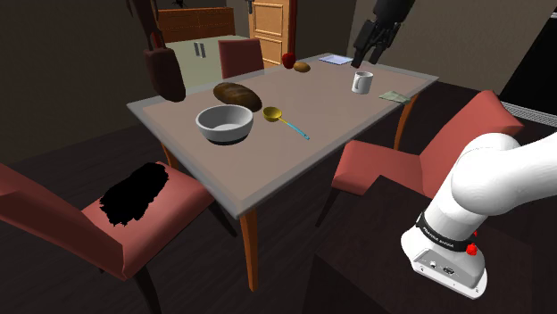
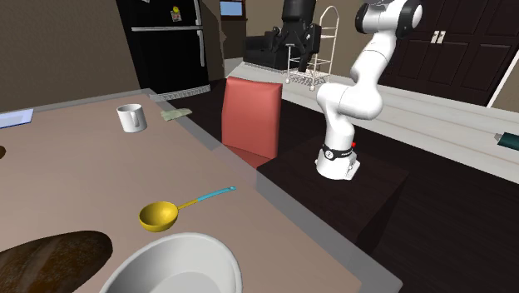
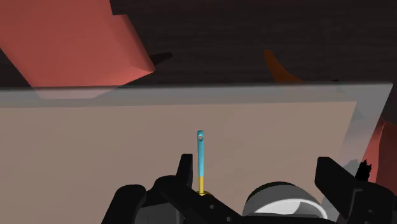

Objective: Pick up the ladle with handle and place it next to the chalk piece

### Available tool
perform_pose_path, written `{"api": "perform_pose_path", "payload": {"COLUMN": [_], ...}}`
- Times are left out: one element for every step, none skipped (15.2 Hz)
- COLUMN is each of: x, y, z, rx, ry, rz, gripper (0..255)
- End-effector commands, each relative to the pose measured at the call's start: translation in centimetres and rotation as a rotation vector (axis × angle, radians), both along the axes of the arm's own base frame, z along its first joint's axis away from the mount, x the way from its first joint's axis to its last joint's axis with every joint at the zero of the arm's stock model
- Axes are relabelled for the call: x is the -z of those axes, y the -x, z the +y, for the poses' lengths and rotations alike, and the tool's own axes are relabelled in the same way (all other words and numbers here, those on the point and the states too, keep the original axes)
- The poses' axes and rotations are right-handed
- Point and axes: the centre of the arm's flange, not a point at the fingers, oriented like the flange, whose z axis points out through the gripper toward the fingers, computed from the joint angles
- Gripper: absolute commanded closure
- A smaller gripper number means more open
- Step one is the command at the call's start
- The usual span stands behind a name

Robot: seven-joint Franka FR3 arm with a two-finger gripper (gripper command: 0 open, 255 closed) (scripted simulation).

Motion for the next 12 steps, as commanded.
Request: {"api": "perform_pose_path", "payload": {"x": [0.0, 0.8, 1.5, 2.3, 3.1, 3.8, 4.6, 5.4, 6.2, 7.0, 7.8, 8.6], "y": [0.0, -1.1, -2.3, -3.4, -4.6, -5.7, -6.8, -7.9, -9.0, -10.2, -11.3, -12.4], "z": [0.0, 0.1, 0.2, 0.2, 0.3, 0.3, 0.4, 0.4, 0.5, 0.5, 0.5, 0.6], "rx": [0.0, 0.001, 0.001, 0.002, 0.003, 0.003, 0.004, 0.004, 0.005, 0.006, 0.006, 0.007], "ry": [0.0, 0.007, 0.014, 0.02, 0.027, 0.034, 0.041, 0.048, 0.054, 0.061, 0.068, 0.075], "rz": [0.0, 0.005, 0.01, 0.016, 0.021, 0.026, 0.031, 0.037, 0.042, 0.047, 0.052, 0.058], "gripper": [0, 0, 0, 0, 0, 0, 0, 0, 0, 0, 0, 0]}}
